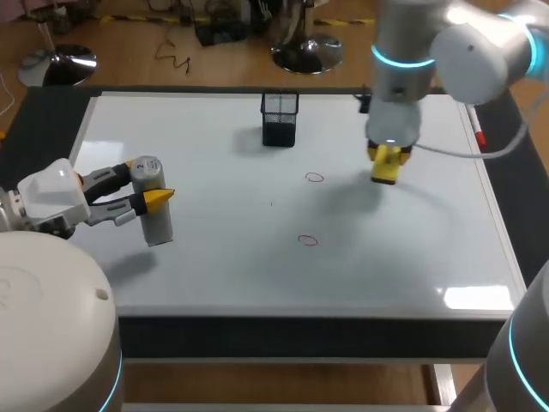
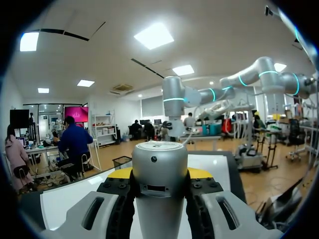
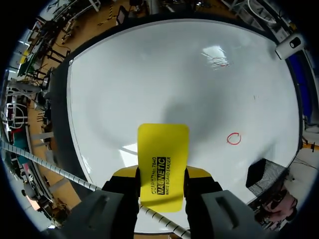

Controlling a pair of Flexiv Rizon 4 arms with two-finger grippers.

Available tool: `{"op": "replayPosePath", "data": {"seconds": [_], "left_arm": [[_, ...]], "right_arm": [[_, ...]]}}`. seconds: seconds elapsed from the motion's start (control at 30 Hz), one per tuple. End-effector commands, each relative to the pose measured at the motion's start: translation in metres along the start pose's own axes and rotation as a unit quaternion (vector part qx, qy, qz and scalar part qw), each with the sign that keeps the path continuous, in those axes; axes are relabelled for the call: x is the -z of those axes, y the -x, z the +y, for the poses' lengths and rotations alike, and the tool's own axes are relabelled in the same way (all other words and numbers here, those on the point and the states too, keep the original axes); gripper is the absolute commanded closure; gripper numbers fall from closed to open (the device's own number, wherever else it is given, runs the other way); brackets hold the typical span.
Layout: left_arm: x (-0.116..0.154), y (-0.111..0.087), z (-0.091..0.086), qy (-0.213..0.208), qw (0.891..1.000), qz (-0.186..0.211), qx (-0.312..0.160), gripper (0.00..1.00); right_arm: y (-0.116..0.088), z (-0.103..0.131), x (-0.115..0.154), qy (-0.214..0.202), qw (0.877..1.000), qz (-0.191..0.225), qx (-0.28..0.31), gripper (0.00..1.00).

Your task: Pick up the inspection probe, press it on each red-marked spot on the whiteboard one by one, put down the probe, pick up the eraser, and wipe off all the red marks.

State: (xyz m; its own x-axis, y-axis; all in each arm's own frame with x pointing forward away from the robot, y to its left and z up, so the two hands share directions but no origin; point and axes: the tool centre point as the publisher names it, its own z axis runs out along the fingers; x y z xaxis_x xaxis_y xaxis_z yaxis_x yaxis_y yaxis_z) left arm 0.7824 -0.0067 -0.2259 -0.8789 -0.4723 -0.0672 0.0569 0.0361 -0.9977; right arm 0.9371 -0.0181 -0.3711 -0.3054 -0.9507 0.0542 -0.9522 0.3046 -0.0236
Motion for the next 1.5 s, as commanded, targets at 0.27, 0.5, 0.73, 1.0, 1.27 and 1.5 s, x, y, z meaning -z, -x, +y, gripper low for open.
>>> {"op": "replayPosePath", "data": {"seconds": [0.27,0.5,0.73,1.0,1.27,1.5], "left_arm": [[0.0,0.0,0.0,-0.001,1.0,-0.001,-0.001,1.0],[0.0,0.0,0.0,-0.001,1.0,-0.001,-0.001,1.0],[0.0,0.0,0.0,-0.001,1.0,-0.001,-0.001,1.0],[0.0,0.0,0.0,-0.001,1.0,-0.001,-0.001,1.0],[0.0,0.0,0.0,-0.001,1.0,-0.001,-0.001,1.0],[0.0,0.0,0.0,-0.001,1.0,-0.001,-0.001,1.0]], "right_arm": [[-0.092,-0.007,-0.01,0.016,0.999,0.0,-0.045,1.0],[-0.114,-0.002,-0.018,0.026,0.997,-0.001,-0.076,1.0],[-0.122,0.0,-0.019,0.028,0.996,-0.003,-0.088,1.0],[-0.122,0.0,-0.019,0.027,0.995,-0.008,-0.092,1.0],[-0.122,0.0,-0.019,0.027,0.995,-0.008,-0.092,1.0],[-0.122,0.0,-0.019,0.027,0.995,-0.008,-0.092,1.0]]}}
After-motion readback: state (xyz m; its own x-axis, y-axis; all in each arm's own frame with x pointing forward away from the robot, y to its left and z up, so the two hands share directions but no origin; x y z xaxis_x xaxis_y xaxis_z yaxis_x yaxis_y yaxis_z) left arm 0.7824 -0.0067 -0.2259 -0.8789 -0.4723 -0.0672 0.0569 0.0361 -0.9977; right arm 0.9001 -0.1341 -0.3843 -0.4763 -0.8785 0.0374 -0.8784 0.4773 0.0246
